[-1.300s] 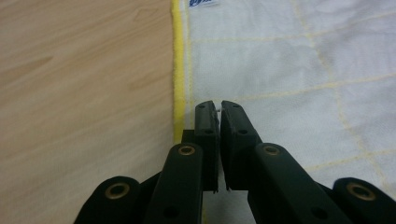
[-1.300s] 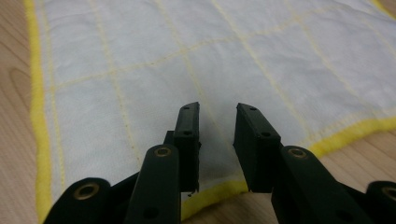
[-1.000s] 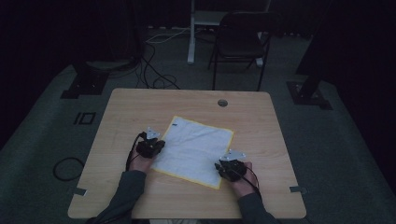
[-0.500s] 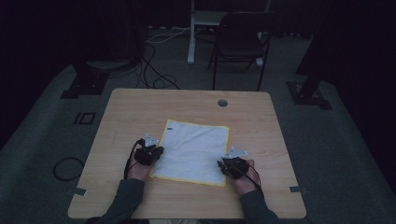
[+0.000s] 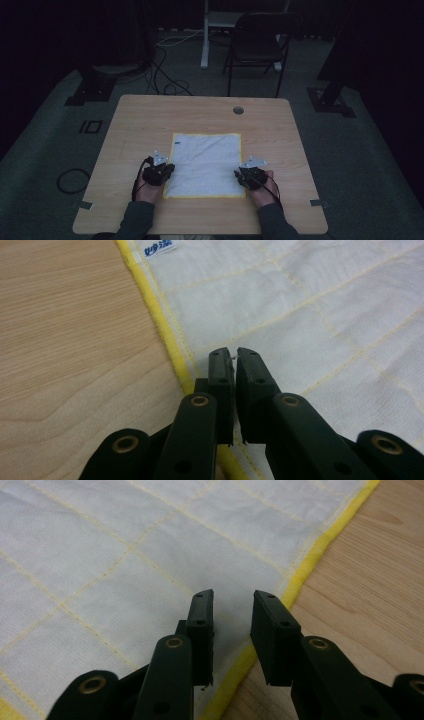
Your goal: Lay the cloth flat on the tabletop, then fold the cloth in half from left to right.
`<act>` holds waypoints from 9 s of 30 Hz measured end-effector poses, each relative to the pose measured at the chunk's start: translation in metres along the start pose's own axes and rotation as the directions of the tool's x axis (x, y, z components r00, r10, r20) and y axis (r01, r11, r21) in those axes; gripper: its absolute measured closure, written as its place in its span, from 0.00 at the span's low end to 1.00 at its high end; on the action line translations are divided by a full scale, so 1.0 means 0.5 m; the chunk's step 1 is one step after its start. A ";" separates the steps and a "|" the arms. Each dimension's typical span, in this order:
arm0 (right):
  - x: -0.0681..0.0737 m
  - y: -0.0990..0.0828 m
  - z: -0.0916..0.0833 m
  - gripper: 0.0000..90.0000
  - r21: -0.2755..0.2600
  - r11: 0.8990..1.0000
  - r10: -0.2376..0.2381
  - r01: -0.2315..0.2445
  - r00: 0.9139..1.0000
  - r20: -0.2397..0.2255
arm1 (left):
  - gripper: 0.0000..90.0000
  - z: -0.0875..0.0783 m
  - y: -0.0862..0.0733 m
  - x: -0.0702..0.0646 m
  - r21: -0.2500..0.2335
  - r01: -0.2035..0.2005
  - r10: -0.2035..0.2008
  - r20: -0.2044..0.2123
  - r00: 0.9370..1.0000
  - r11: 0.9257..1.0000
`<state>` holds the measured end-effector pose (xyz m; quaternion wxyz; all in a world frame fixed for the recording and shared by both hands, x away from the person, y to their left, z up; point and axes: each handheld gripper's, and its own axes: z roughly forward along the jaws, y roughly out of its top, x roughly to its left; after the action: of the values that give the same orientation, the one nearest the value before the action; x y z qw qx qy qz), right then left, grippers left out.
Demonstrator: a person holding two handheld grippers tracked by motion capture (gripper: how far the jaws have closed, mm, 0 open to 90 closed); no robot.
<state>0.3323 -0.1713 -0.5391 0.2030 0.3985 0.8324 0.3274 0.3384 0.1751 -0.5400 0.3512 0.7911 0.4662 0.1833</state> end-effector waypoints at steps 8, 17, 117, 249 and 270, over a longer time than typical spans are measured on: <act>0.004 -0.003 -0.005 0.79 0.003 1.000 -0.004 0.004 1.000 -0.010 | 0.94 -0.009 -0.006 0.006 0.004 0.005 -0.005 -0.016 1.000 1.000; 0.007 -0.003 -0.005 0.79 0.005 1.000 -0.006 0.006 1.000 -0.012 | 0.90 -0.012 -0.007 0.005 -0.006 0.000 0.000 -0.037 0.999 1.000; -0.045 -0.023 -0.034 0.71 -0.038 0.996 0.085 -0.084 0.996 0.024 | 0.96 0.013 0.023 0.057 -0.025 0.147 -0.148 -0.057 0.987 0.989; -0.042 -0.024 -0.026 0.71 -0.018 0.998 0.064 -0.064 0.998 0.007 | 0.96 0.088 0.203 -0.149 -0.049 -0.044 0.055 0.262 0.963 0.998; -0.041 -0.024 -0.024 0.71 -0.017 0.998 0.066 -0.065 0.998 0.006 | 0.96 0.146 0.212 -0.182 0.019 -0.079 0.071 0.276 0.959 0.997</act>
<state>0.3311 -0.1980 -0.5374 0.1981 0.4249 0.8155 0.3393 0.4027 0.0345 -0.5096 0.3937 0.8310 0.3852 0.0779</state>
